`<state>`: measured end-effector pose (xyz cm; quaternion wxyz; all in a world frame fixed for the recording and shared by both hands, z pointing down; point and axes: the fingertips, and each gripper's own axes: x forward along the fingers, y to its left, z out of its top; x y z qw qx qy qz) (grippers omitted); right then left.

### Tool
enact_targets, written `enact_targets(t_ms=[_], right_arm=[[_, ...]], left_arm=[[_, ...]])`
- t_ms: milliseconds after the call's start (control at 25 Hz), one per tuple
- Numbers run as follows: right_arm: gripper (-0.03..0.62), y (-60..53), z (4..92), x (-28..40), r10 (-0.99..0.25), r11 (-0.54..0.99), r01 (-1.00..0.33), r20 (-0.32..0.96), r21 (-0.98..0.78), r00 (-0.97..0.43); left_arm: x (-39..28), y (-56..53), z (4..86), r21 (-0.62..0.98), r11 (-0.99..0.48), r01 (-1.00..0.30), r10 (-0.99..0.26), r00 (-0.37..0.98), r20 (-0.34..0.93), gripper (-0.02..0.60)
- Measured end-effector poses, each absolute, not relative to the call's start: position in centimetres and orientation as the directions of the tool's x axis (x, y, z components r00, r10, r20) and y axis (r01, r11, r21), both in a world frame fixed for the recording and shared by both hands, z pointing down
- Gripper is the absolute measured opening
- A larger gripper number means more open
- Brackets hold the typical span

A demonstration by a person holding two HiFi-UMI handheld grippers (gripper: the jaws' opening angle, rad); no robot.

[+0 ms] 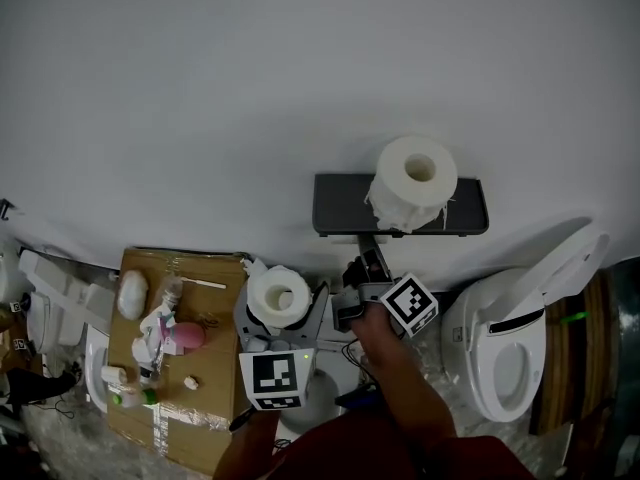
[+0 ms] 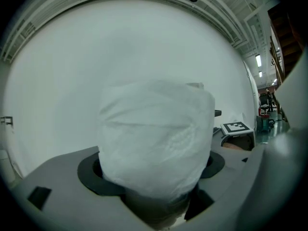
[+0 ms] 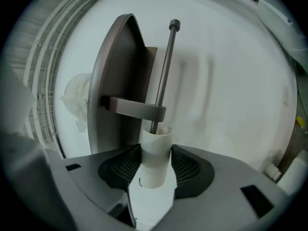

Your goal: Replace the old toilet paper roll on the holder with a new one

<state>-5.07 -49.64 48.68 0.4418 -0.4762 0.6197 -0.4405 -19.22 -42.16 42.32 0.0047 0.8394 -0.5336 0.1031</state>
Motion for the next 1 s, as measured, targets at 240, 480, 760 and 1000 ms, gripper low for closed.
enact_targets(t_ms=[240, 480, 760, 1000], right_arm=[[0.190, -50.2, 48.8, -5.3, -0.978, 0.166, -0.099, -0.152, -0.981, -0.141], [0.187, -50.4, 48.2, -7.5, -0.966, 0.194, -0.044, -0.183, -0.980, -0.182], [0.187, -50.9, 47.9, -12.9, -0.938, 0.194, -0.054, -0.169, -0.980, -0.302], [0.186, -49.9, 47.0, -20.3, -0.853, 0.236, -0.151, -0.130, -0.960, -0.506]], left_arm=[[-20.3, -42.9, 42.3, -0.105, -0.414, -0.904, -0.903, 0.393, 0.174, 0.448], [-22.0, -42.4, 42.6, -0.104, -0.379, -0.920, -0.917, 0.357, 0.180, 0.449], [-26.1, -41.0, 41.4, -0.111, -0.272, -0.956, -0.954, 0.253, 0.162, 0.449], [-30.6, -39.3, 41.3, -0.113, -0.154, -0.982, -0.977, 0.134, 0.165, 0.449]])
